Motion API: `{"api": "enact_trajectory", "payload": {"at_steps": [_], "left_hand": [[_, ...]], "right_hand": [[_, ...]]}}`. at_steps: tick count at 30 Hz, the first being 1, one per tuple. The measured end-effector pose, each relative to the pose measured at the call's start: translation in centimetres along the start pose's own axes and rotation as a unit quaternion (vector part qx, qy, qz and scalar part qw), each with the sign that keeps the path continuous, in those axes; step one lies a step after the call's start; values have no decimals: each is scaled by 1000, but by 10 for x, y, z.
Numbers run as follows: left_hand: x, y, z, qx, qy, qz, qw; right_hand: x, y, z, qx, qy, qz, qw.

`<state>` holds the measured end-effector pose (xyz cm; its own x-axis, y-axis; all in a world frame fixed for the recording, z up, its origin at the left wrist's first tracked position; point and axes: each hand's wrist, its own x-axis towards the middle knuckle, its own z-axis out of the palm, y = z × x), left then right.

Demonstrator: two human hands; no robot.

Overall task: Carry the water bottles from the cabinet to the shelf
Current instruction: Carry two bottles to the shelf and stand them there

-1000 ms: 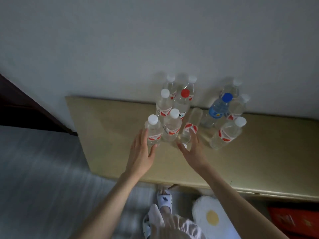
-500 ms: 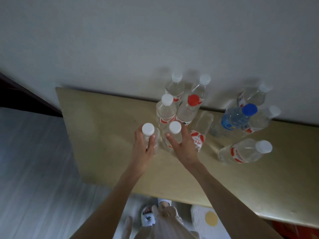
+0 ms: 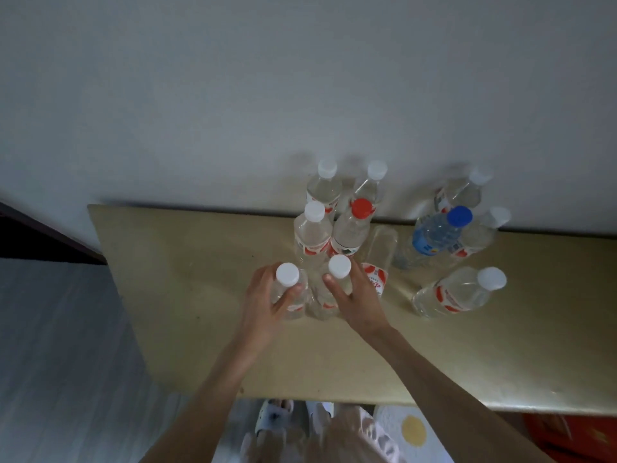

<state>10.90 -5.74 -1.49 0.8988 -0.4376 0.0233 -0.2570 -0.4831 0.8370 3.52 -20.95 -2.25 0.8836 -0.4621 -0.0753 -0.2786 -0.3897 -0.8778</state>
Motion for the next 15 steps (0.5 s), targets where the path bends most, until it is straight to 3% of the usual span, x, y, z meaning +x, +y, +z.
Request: {"api": "enact_trajectory", "payload": {"at_steps": [6,9,15], "left_hand": [[-5,-11,-21,-60,-59,-25,996],[-3,6,-35,-106,-87,16,990],[-16,63,-39,-171,-216,108,955]], "right_hand": [[-44,-17,-7,43,120,71,989],[-67,-29,-12,92,216,89,968],[-134,-65,-28,123,349,91,925]]}}
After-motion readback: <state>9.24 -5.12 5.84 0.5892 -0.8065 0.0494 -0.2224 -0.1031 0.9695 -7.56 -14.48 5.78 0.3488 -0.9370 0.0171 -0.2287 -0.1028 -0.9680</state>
